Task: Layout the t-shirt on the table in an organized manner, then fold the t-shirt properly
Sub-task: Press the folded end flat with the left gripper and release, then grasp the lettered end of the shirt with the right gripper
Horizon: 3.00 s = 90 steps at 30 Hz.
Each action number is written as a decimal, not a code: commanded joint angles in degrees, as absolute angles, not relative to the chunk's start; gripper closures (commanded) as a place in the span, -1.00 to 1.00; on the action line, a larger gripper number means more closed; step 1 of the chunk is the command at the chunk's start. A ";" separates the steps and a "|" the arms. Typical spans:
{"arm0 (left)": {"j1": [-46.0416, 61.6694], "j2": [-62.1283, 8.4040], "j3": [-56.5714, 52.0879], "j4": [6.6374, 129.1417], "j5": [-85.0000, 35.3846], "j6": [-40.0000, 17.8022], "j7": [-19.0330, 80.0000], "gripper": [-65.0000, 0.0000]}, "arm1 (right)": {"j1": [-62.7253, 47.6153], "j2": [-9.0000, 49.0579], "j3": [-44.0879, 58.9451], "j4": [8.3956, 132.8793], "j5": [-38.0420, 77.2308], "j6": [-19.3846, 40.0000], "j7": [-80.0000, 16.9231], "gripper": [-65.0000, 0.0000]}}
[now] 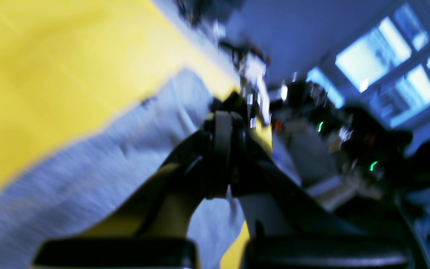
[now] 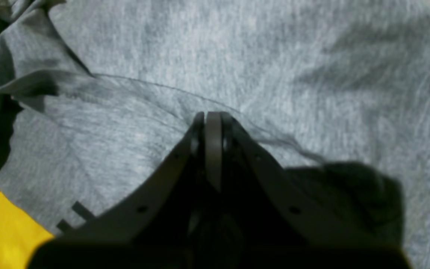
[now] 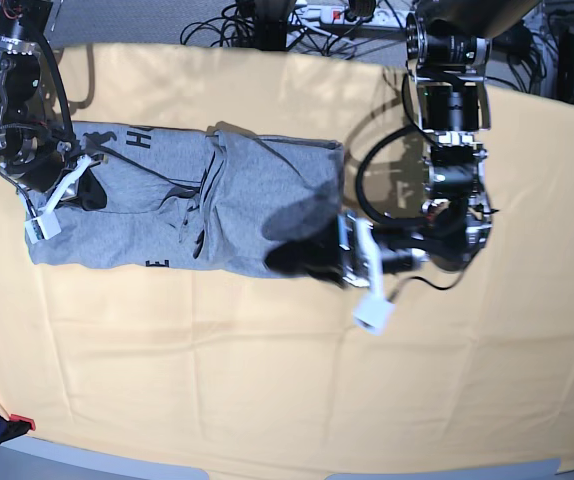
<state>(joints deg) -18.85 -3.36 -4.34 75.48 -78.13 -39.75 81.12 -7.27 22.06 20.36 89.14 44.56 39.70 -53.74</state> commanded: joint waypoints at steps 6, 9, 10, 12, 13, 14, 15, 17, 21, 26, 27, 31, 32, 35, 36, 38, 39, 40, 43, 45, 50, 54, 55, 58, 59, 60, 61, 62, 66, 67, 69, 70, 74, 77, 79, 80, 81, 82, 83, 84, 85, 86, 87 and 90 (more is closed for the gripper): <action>-20.64 -3.33 7.77 76.40 -63.88 -40.00 80.00 1.00 | -6.63 23.00 20.62 89.97 45.10 40.00 -52.69 1.00; -20.53 -3.33 12.47 76.38 -51.77 -40.00 70.63 1.00 | -6.63 23.00 20.62 89.97 45.12 40.00 -52.66 1.00; -20.47 -3.33 13.69 76.38 -48.86 -40.00 67.44 1.00 | -6.63 23.00 20.62 89.97 45.15 40.00 -52.47 1.00; -20.47 -3.31 15.59 76.38 -44.60 -40.00 62.85 1.00 | -6.42 23.00 20.62 89.97 45.12 40.00 -51.07 1.00; -20.51 -3.27 16.23 76.38 -43.51 -40.00 61.23 1.00 | -6.11 23.03 20.64 89.97 45.12 40.00 -50.30 1.00; -20.53 -3.03 16.45 76.38 -43.35 -40.00 60.55 1.00 | -5.67 23.03 20.67 89.97 45.17 40.00 -50.04 1.00; -20.56 -2.72 16.45 76.38 -43.59 -40.00 60.38 1.00 | -4.91 23.03 20.73 89.97 45.17 40.00 -50.06 1.00; -20.69 -1.96 16.43 76.40 -44.91 -40.00 60.40 1.00 | -3.29 23.05 21.02 89.97 45.17 40.00 -50.09 1.00; -20.80 -0.08 16.38 76.40 -53.89 -40.00 60.93 1.00 | -0.19 23.00 22.70 89.97 45.32 40.00 -50.13 1.00; -21.56 1.91 16.38 76.40 -56.03 -40.00 66.83 1.00 | 0.80 23.05 27.64 89.97 47.94 40.00 -50.19 1.00; -22.09 1.91 16.32 76.40 -56.03 -40.00 67.55 1.00 | 0.78 23.03 29.41 89.97 48.66 40.00 -50.24 1.00; -24.71 1.85 12.14 76.40 -56.27 -40.00 69.87 1.00 | 0.75 23.05 37.32 89.97 51.31 40.00 -54.26 1.00; -25.26 1.87 10.17 76.40 -56.77 -40.00 70.65 1.00 | 0.58 23.05 39.18 89.97 52.27 40.00 -55.96 1.00; -26.63 1.72 3.60 76.40 -60.82 -40.00 74.19 1.00 | -1.17 23.07 44.18 89.97 54.30 40.00 -58.33 0.51; -27.11 1.72 1.39 76.40 -62.15 -40.00 75.50 1.00 | -2.13 23.20 45.58 89.97 54.19 39.13 -58.30 0.27; -28.03 1.45 -2.70 76.40 -64.47 -40.00 77.73 1.00 | -4.32 23.55 47.88 89.97 54.28 37.28 -58.15 -0.15; -28.34 0.99 -4.32 76.40 -65.49 -40.00 78.13 1.00 | -5.39 23.70 48.64 89.97 54.35 36.32 -58.00 -0.26; -28.49 0.34 -5.52 76.40 -66.52 -40.00 78.11 1.00 | -6.52 23.86 49.21 89.95 54.70 35.48 -57.87 -0.31; -28.47 -2.44 -7.75 76.40 -68.25 -40.00 78.61 1.00 | -9.93 23.97 49.50 89.86 55.68 34.35 -57.87 -0.31; -28.23 -4.71 -8.03 76.40 -68.49 -40.00 78.85 1.00 | -11.60 23.94 49.50 89.82 55.70 33.56 -57.87 -0.31; -28.14 -10.55 -8.01 76.40 -72.42 -40.00 80.00 1.00 | -12.49 23.97 48.75 89.80 55.70 32.08 -57.89 -0.31; -28.14 -15.03 -8.01 76.40 -75.48 -40.00 80.00 1.00 | -13.37 23.99 46.09 88.38 55.72 31.64 -57.91 -0.31; -28.14 -15.99 -8.01 76.40 -76.69 -40.00 80.00 1.00 | -13.34 23.99 45.30 87.31 55.79 31.64 -57.95 -0.31; -28.14 -18.48 -8.01 76.40 -79.75 -40.00 80.00 1.00 | -12.64 23.99 42.98 83.66 59.11 33.06 -58.72 -0.31; -28.14 -19.38 -8.01 76.40 -80.42 -40.00 80.00 1.00 | -12.03 23.97 42.68 82.30 60.23 33.26 -59.81 -0.31; -28.14 -20.45 -8.01 76.40 -80.97 -40.00 80.00 1.00 | -11.31 23.97 42.68 80.97 61.25 33.58 -60.82 -0.31; -28.12 -21.30 -8.01 76.40 -81.19 -40.00 80.00 1.00 | -10.72 23.99 42.68 79.48 62.43 34.00 -61.41 -0.31; -28.12 -21.98 -8.03 76.40 -81.19 -40.00 80.00 1.00 | -10.39 23.99 42.68 78.04 63.66 34.87 -61.89 -0.31; -28.14 -24.82 -8.03 76.40 -81.23 -40.00 80.00 1.00 | -9.50 23.99 42.68 71.72 69.97 38.35 -66.63 -0.31; -28.14 -25.21 -8.03 76.40 -81.45 -40.00 80.00 1.00 | -9.50 23.97 42.63 70.32 73.01 39.81 -68.79 -0.31; -28.14 -25.78 -8.01 76.40 -81.84 -40.00 80.00 1.00 | -9.52 23.99 42.06 68.79 78.30 40.00 -73.73 -0.31; -28.14 -25.91 -8.01 76.40 -81.82 -40.00 80.00 1.00 | -9.54 23.99 41.56 68.60 80.36 40.00 -75.92 -0.31; -28.12 -25.89 -8.01 76.40 -81.76 -40.00 80.00 1.00 | -9.50 23.99 39.38 68.62 85.00 40.00 -78.70 -0.30; -28.12 -25.87 -8.01 76.40 -81.78 -40.00 80.00 1.00 | -8.80 23.94 37.04 68.60 85.00 40.00 -78.72 -0.30; -28.14 -25.87 -8.01 76.40 -81.80 -40.00 80.00 1.00 | -7.68 23.94 35.35 68.60 85.00 40.00 -78.54 -0.30; -28.14 -25.87 -8.01 76.40 -81.82 -40.00 80.00 1.00 | -7.01 23.94 34.83 68.60 85.00 40.00 -78.24 -0.29; -28.12 -25.87 -8.01 76.40 -81.80 -40.00 80.00 1.00 | -6.17 23.90 34.72 68.60 84.29 40.00 -77.73 -0.29; -28.12 -25.87 -8.01 76.40 -81.78 -40.00 80.00 1.00 | -5.39 23.83 34.76 68.60 82.85 40.00 -76.73 -0.29; -28.12 -25.87 -8.01 76.40 -81.76 -40.00 80.00 1.00 | -4.73 23.83 34.76 68.60 81.03 40.00 -75.16 -0.28; -28.12 -25.89 -8.01 76.40 -81.76 -40.00 80.00 1.00 | -4.19 23.81 34.74 68.60 79.07 40.00 -73.54 -0.25; -28.12 -25.89 -8.01 76.40 -81.78 -40.00 80.00 1.00 | -3.81 23.81 34.74 68.60 77.06 40.00 -72.07 -0.17; -28.12 -25.89 -8.01 76.40 -81.76 -40.00 80.00 1.00 | -3.46 23.81 34.74 68.60 75.46 40.00 -71.16 -0.05; -28.12 -25.89 -8.01 76.40 -81.76 -40.00 80.00 1.00 | -3.27 23.81 34.74 68.60 74.46 40.00 -70.91 0.09; -28.12 -25.89 -8.01 76.40 -81.78 -40.00 80.00 1.00 | -3.16 23.83 34.76 68.60 73.38 40.00 -70.91 0.66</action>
<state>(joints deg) -26.50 -25.10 -7.68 75.44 -79.79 -39.72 81.03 -3.64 22.83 34.59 68.23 73.45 40.34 -70.94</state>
